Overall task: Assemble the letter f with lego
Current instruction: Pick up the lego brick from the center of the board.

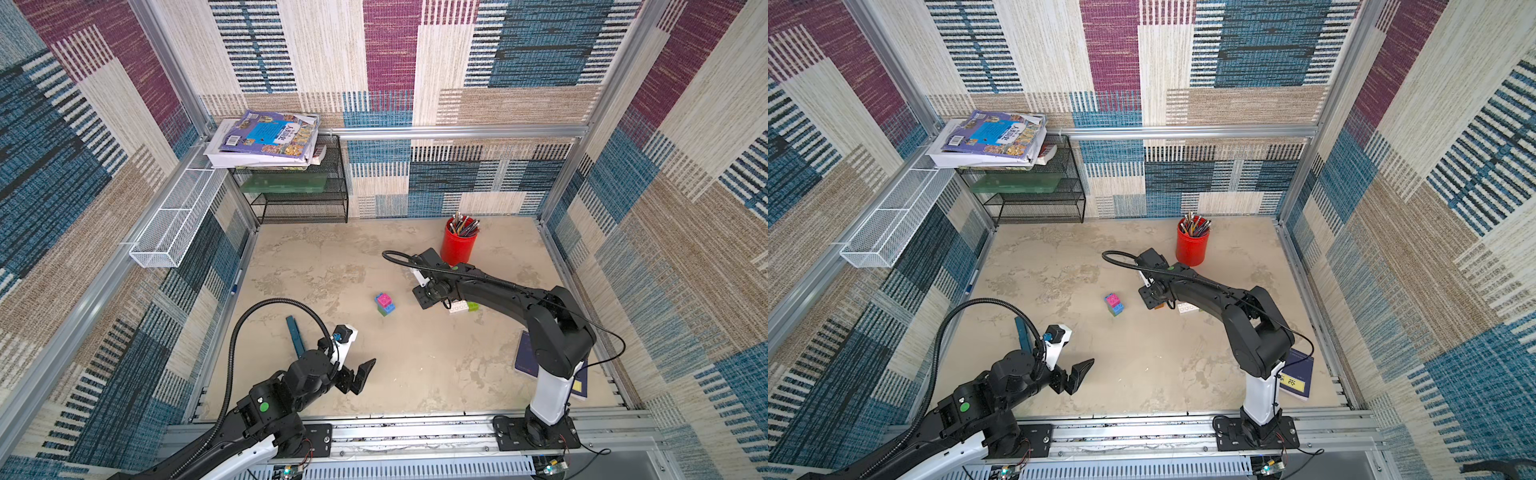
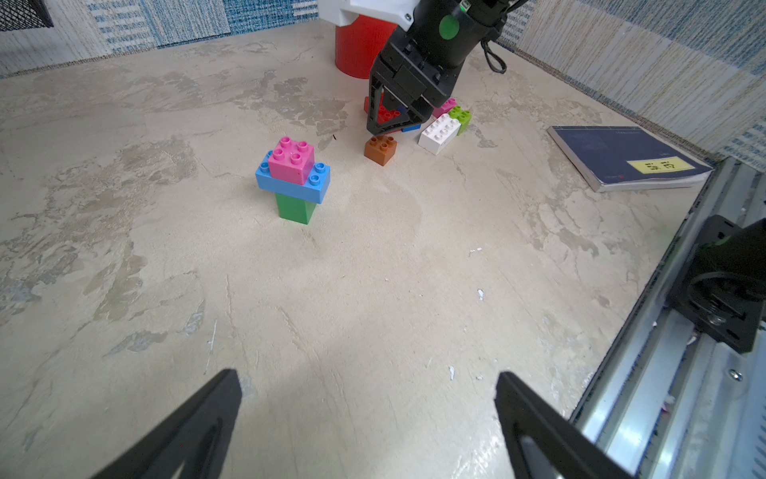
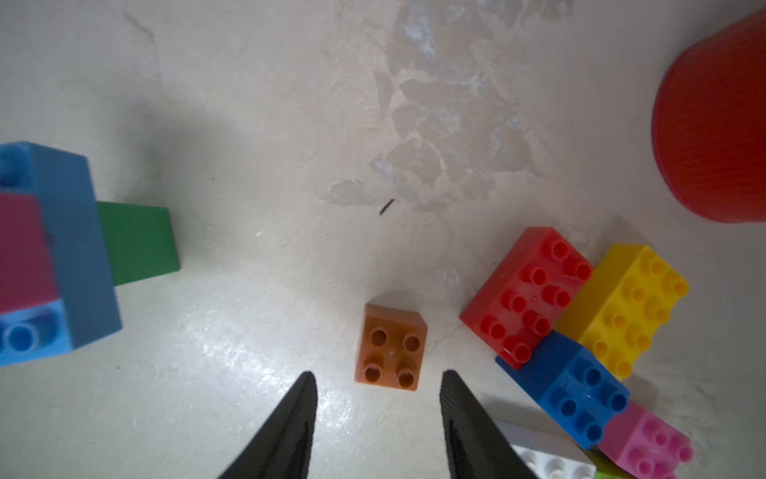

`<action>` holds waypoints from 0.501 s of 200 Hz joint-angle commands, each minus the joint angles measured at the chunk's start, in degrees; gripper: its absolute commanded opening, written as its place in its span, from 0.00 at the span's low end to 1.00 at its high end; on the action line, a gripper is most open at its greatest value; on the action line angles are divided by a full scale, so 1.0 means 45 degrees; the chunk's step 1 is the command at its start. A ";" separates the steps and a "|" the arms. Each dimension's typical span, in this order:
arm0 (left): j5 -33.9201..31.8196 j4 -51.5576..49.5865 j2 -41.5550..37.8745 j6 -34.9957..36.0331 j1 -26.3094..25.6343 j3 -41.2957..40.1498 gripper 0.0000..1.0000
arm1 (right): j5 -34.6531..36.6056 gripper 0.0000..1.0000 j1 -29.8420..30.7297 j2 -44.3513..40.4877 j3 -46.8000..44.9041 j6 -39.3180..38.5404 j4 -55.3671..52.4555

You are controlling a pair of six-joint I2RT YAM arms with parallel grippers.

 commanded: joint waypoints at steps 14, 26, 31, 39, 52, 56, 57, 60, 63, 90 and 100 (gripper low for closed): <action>-0.0112 0.0332 -0.0022 -0.0005 0.0011 -0.0033 0.99 | 0.0236 0.51 -0.0126 0.0261 -0.0191 0.0519 0.0870; -0.0112 0.0330 -0.0022 -0.0007 0.0006 -0.0045 0.99 | 0.0181 0.50 -0.0131 0.0361 -0.0177 0.0524 0.0915; -0.0112 0.0344 -0.0024 -0.0012 0.0018 -0.0046 0.99 | 0.0181 0.50 -0.0145 0.0428 -0.0167 0.0522 0.0911; -0.0114 0.0352 -0.0023 -0.0016 0.0011 -0.0047 0.99 | 0.0160 0.50 -0.0148 0.0507 -0.0148 0.0514 0.0921; -0.0131 0.0343 -0.0022 -0.0017 0.0016 -0.0047 0.99 | 0.0120 0.50 -0.0165 0.0608 -0.0150 0.0528 0.0961; -0.0132 0.0342 -0.0014 -0.0013 0.0008 -0.0047 0.99 | 0.0109 0.49 -0.0177 0.0620 -0.0152 0.0546 0.0973; -0.0132 0.0341 -0.0019 -0.0015 0.0013 -0.0047 0.99 | 0.0095 0.50 -0.0183 0.0630 -0.0150 0.0547 0.0966; -0.0132 0.0342 -0.0014 -0.0014 0.0013 -0.0047 0.99 | 0.0072 0.49 -0.0193 0.0653 -0.0148 0.0547 0.0976; -0.0132 0.0340 -0.0023 -0.0016 0.0008 -0.0047 0.99 | 0.0062 0.49 -0.0192 0.0659 -0.0147 0.0550 0.0963; -0.0132 0.0345 -0.0022 -0.0007 0.0017 -0.0047 0.99 | -0.0035 0.48 -0.0241 0.0824 -0.0196 0.0576 0.0981; -0.0132 0.0345 -0.0033 -0.0017 0.0017 -0.0047 0.99 | -0.0063 0.48 -0.0252 0.0869 -0.0225 0.0568 0.0988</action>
